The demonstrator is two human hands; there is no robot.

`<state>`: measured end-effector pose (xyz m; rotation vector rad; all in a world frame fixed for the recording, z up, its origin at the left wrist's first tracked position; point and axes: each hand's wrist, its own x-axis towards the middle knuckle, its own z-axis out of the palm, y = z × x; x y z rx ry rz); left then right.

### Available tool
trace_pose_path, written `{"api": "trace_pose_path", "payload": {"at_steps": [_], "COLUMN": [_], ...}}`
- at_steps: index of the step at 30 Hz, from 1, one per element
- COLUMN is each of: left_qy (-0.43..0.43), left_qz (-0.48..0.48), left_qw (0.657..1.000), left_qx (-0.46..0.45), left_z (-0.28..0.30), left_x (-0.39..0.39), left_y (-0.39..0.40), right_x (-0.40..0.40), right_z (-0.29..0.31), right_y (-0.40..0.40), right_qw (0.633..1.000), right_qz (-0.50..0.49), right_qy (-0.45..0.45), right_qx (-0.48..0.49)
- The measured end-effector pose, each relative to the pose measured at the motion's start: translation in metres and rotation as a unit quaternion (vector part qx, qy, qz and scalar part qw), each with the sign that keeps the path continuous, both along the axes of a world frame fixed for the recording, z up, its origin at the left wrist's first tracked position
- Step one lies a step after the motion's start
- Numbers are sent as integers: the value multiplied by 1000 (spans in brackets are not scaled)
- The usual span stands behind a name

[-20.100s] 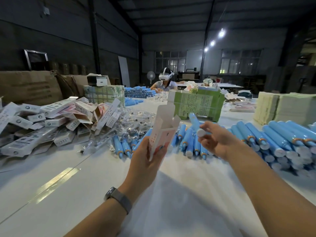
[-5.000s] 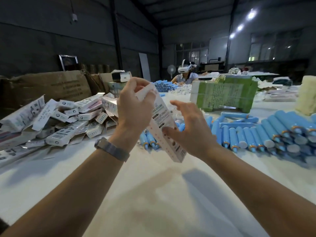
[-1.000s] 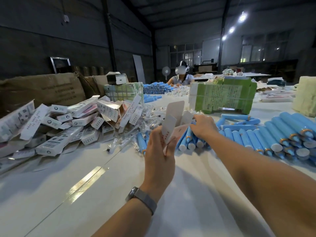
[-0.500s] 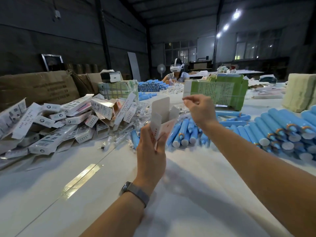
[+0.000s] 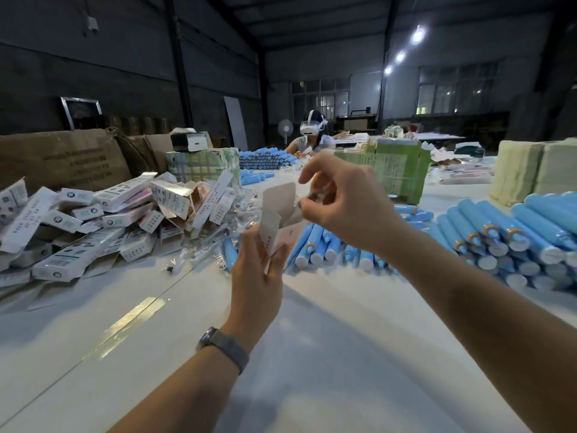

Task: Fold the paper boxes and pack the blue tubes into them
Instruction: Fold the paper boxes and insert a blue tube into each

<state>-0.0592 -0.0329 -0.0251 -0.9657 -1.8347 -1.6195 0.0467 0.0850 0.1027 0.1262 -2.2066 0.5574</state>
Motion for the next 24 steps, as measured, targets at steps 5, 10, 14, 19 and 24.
{"api": "trace_pose_path", "payload": {"at_steps": [5, 10, 14, 19, 24], "left_qy": [-9, -10, -19, -25, -7], "left_qz": [5, 0, 4, -9, 0], "left_qw": [1000, 1000, 1000, 999, 1000], "left_qx": [-2, -2, 3, 25, 9], "left_z": [-1, -1, -1, 2, 2], "left_x": [1, -1, -1, -1, 0], "left_y": [1, 2, 1, 0, -1], "right_x": [-10, -17, -22, -22, -21], "right_z": [-12, -26, -35, -39, -40], "right_y": [5, 6, 5, 3, 0], "right_qw": [996, 987, 982, 978, 982], "right_qz": [-3, 1, -3, -32, -12], "right_qy": [79, 148, 167, 83, 116], "right_qx": [34, 65, 91, 188, 149]}}
